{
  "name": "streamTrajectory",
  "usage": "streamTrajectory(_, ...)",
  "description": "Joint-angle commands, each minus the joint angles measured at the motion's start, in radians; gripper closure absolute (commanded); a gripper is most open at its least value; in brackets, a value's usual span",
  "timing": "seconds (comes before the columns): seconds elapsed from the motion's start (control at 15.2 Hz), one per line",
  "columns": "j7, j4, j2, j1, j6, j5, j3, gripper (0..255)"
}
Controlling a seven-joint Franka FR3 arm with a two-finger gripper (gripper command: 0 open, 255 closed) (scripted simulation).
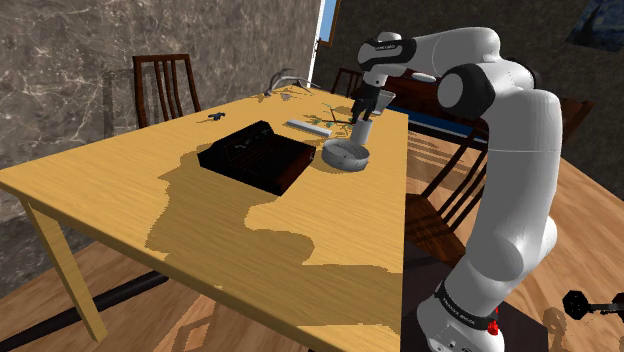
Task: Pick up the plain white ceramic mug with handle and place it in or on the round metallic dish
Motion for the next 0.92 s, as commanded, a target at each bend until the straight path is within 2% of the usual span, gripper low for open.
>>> streamTrajectory(0.0,0.000,-0.002,0.002,0.000,0.004,0.001,0.000,0)
streamTrajectory(0.33,0.000,-0.002,0.002,0.000,0.004,0.001,0.000,0)
streamTrajectory(0.4,0.000,-0.002,0.002,0.000,0.004,0.001,0.000,255)
streamTrajectory(0.86,0.000,-0.002,0.001,0.000,0.004,0.001,0.000,255)
